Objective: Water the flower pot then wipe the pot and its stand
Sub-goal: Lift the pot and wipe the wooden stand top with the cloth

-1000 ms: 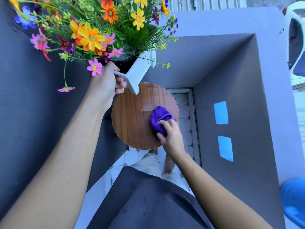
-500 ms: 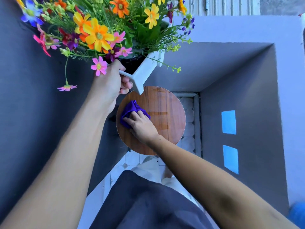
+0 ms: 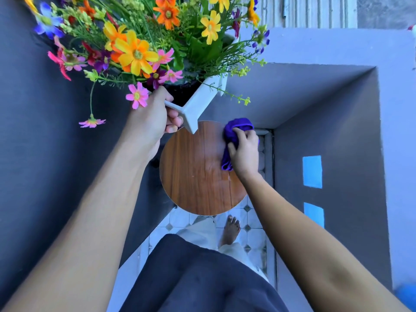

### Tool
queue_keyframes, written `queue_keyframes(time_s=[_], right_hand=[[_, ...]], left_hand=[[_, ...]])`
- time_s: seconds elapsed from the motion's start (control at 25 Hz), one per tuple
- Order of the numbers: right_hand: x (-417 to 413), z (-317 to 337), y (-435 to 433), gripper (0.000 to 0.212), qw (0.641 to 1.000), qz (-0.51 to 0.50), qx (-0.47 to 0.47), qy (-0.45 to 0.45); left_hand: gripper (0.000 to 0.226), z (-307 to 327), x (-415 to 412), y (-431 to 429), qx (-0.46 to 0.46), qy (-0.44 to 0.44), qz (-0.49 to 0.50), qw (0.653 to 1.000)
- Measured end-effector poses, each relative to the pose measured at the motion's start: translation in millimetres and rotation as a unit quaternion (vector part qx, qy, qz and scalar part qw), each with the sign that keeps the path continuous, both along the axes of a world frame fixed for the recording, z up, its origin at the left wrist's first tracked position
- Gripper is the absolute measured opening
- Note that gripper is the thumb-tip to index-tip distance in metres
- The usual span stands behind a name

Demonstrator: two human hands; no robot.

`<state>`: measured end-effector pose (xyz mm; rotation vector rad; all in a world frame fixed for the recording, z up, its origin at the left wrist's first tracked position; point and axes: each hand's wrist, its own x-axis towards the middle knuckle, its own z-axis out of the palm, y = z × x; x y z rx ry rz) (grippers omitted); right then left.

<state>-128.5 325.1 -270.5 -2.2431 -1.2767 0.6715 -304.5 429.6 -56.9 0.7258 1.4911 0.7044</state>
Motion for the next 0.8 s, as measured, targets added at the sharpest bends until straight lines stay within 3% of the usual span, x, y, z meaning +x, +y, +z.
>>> queue_keyframes(time_s=[0.28, 0.44, 0.64, 0.8], right_hand=[[17, 2, -57, 0.038, 0.99, -0.137, -0.01, 0.031], [-18, 4, -49, 0.04, 0.999, -0.044, 0.013, 0.023], [-72, 1, -4, 0.04, 0.998, -0.041, 0.024, 0.046], [-128, 2, 36, 0.035, 0.997, 0.061, 0.031, 0.041]], left_hand=[[0.023, 3, 4, 0, 0.004, 0.01, 0.003, 1.0], [0.024, 0, 4, 0, 0.001, 0.013, 0.005, 1.0], [0.023, 0, 3, -2, -0.003, 0.017, 0.008, 1.0], [0.024, -2, 3, 1, -0.005, 0.015, 0.011, 1.0]])
